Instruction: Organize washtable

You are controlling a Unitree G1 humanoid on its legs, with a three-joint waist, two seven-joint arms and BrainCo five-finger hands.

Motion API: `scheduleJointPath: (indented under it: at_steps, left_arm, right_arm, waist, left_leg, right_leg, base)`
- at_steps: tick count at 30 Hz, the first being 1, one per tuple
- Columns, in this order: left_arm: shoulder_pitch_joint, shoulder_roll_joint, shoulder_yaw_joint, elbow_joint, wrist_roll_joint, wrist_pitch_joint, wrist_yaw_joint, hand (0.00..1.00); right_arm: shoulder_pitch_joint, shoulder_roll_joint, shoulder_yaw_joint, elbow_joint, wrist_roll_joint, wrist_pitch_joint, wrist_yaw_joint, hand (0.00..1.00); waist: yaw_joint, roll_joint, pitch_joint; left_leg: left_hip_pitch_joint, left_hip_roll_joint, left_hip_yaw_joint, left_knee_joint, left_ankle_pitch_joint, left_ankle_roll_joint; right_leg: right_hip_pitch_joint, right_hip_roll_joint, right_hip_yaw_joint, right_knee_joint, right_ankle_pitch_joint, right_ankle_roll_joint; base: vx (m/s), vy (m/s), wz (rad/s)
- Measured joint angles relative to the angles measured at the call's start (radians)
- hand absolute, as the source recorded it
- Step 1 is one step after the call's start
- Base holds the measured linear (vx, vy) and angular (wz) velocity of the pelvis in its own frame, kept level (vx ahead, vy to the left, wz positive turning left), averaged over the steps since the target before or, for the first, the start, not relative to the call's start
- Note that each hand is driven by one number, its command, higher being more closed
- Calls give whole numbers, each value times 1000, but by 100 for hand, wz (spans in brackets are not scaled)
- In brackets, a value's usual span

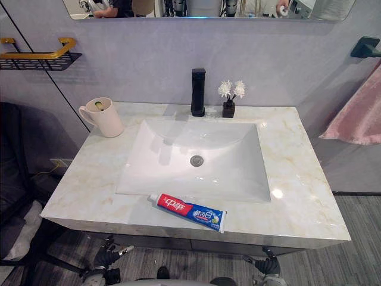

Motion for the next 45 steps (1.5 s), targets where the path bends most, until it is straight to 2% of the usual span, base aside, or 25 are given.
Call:
scheduleJointPath:
  at_steps: [2,6,9,10,12,15,17,19,21,23,25,28,30,31,33,34,36,39,41,45]
  left_arm:
    - [-3,5,13,20,-23,5,0,0]
    - [-6,50,146,58,-25,21,2,0]
    - [-10,129,266,57,-25,22,3,0]
    - [-15,168,326,51,-24,22,5,0]
    - [-9,204,377,31,-23,23,6,0]
    - [-11,264,454,-147,-22,23,30,0]
    - [-11,302,481,-352,-22,22,55,0]
    - [-16,333,483,-510,-20,17,74,0]
    - [-55,352,482,-759,-2,1,89,0]
    - [-86,352,472,-876,39,-20,92,0]
    - [-144,367,391,-1010,137,-44,108,0]
    - [-209,394,200,-1116,250,-52,105,0]
    - [-239,394,77,-1160,328,-67,84,0]
    - [-273,396,-41,-1172,377,-73,68,0]
    - [-306,398,-162,-1171,421,-77,58,0]
    - [-337,396,-294,-1159,476,-88,24,0]
    - [-359,388,-360,-1134,495,-94,14,0]
    - [-408,344,-503,-1022,529,-92,-25,0]
    - [-435,328,-587,-951,537,-91,-53,0]
    - [-443,304,-673,-861,576,-91,-102,0]
  right_arm:
    - [0,-1,-10,0,9,1,-2,0]
    - [0,-6,-36,-1,14,5,-2,0]
    - [2,-17,-43,-2,16,5,-1,0]
    - [3,-29,-43,-2,16,7,0,0]
    - [3,-38,-43,-4,16,7,1,0]
    - [37,-41,-43,-40,16,14,2,0]
    - [50,-44,-46,-42,17,14,2,0]
    - [62,-45,-46,-47,17,14,2,0]
    - [81,-45,-49,-69,17,18,2,0]
    - [88,-46,-52,-79,17,19,2,0]
    - [89,-47,-53,-80,17,19,4,0]
    - [87,-52,-49,-81,17,19,10,0]
    - [84,-56,-38,-98,17,19,28,0]
    - [84,-57,-23,-106,17,17,36,0]
    - [78,-61,-13,-106,17,15,43,0]
    - [68,-71,14,-102,17,13,47,0]
    - [65,-73,22,-97,17,9,48,0]
    - [44,-74,46,-70,18,-1,48,0]
    - [37,-74,57,-69,19,-1,48,0]
    - [28,-72,80,-69,19,-1,49,0]
  waist:
    - [11,-2,2]
    - [18,-2,8]
    - [38,7,20]
    - [41,10,22]
    - [42,13,24]
    - [47,16,25]
    - [57,18,26]
    - [70,19,25]
    - [67,25,26]
    - [65,33,24]
    - [63,43,19]
    - [56,47,18]
    - [36,47,18]
    - [26,48,17]
    - [15,47,17]
    - [7,45,17]
    - [5,45,16]
    - [-15,39,13]
    - [-16,35,11]
    - [-19,30,10]
  left_leg:
    - [4,0,-4,0,1,-1]
    - [8,2,-23,0,3,-4]
    - [6,3,-32,0,6,-8]
    - [4,3,-35,1,3,-12]
    - [1,1,-38,1,3,-12]
    - [-41,-5,-74,45,-2,-8]
    - [-58,-6,-93,65,-3,-7]
    - [-65,-5,-98,79,-6,-6]
    - [-79,-15,-122,104,-8,-4]
    - [-83,-16,-127,113,-10,-3]
    - [-86,-15,-135,120,-10,-3]
    - [-97,-13,-145,134,-9,-3]
    - [-100,-12,-146,139,-9,-3]
    - [-100,-10,-143,140,-13,-8]
    - [-100,-3,-143,135,-12,-9]
    - [-99,1,-135,133,-11,-11]
    - [-98,3,-132,133,-10,-12]
    - [-97,6,-129,133,-5,-8]
    - [-97,12,-116,132,-6,-8]
    - [-98,20,-99,132,-6,-8]
  right_leg:
    - [5,3,-2,1,0,0]
    - [17,6,-21,2,0,-1]
    - [18,4,-33,5,-3,-4]
    - [18,2,-38,6,-7,-10]
    - [17,1,-43,6,-8,-11]
    - [17,-3,-80,3,-8,-11]
    - [19,-3,-95,2,-4,-6]
    - [22,1,-98,-1,-3,-6]
    - [31,1,-119,-1,-1,-8]
    - [34,2,-123,-1,0,-8]
    - [37,5,-129,-2,2,-12]
    - [39,11,-138,-6,4,-24]
    - [39,13,-138,-9,9,-25]
    - [39,13,-133,-11,13,-24]
    - [38,14,-133,-12,16,-24]
    - [33,16,-121,-15,20,-24]
    - [33,17,-118,-17,22,-22]
    - [31,21,-113,-17,26,-15]
    - [24,24,-100,-17,29,-17]
    - [17,32,-82,-21,39,-21]
  base:
    - [-43,-27,3]
    - [-46,-22,14]
    - [-74,-15,11]
    - [-69,-4,8]
    - [-49,-1,12]
    - [-28,-11,33]
    - [-18,-22,21]
    - [-22,-27,10]
    - [-32,-17,25]
    - [-37,-3,11]
    - [-53,-10,10]
    - [-69,-14,9]
    - [-63,-2,-1]
    - [-43,3,-4]
    - [-36,-6,-6]
    - [-22,-9,-12]
    - [-8,-6,-9]
    - [5,-8,-3]
    - [11,-10,-19]
    - [17,-10,-15]
